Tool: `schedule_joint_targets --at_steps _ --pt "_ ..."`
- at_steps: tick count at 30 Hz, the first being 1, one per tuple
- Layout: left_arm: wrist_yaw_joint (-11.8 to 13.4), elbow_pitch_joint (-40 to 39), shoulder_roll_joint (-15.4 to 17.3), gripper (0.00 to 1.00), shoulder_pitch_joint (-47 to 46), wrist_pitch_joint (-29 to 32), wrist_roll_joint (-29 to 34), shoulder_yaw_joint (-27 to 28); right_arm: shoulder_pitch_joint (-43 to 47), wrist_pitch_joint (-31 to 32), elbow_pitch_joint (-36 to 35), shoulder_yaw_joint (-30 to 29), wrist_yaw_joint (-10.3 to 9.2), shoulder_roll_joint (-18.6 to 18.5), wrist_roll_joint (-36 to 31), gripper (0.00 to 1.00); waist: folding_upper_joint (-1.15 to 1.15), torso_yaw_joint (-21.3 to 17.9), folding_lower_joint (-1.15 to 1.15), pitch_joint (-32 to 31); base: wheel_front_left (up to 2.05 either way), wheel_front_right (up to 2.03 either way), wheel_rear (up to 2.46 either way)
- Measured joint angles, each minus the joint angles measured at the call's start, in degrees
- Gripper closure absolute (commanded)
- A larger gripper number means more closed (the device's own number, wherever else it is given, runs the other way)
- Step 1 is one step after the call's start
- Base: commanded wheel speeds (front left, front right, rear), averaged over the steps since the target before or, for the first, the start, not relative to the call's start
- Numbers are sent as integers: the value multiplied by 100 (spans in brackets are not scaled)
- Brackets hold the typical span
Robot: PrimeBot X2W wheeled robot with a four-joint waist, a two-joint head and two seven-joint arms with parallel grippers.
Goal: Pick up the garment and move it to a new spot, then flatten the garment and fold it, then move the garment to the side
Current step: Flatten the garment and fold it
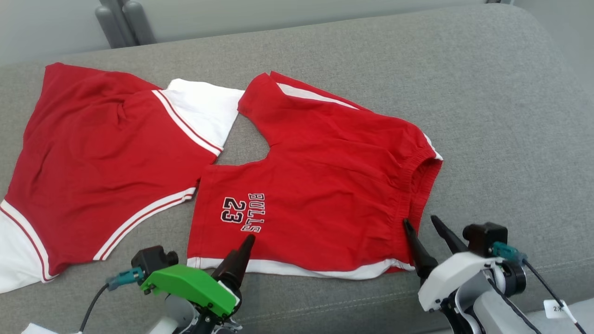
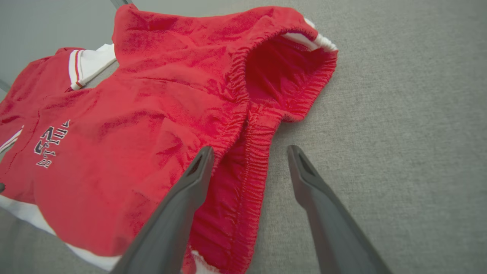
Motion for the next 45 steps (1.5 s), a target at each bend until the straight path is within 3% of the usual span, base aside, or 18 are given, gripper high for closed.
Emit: schedule_joint_targets --at_steps 13,28,45 --pt "-177 -108 234 0 614 -339 -580 667 1195 -103 -413 24 -344 90 18 0 0 68 0 -44 0 0 0" --pt "-330 -20 268 0 934 -390 -993 1009 1651 -202 -1247 231 -346 201 110 0 0 43 0 -62 0 0 0" --pt "-321 201 260 0 937 -343 -1006 965 1773 -198 -1401 129 -361 274 328 0 0 -13 0 -7 0 0 0"
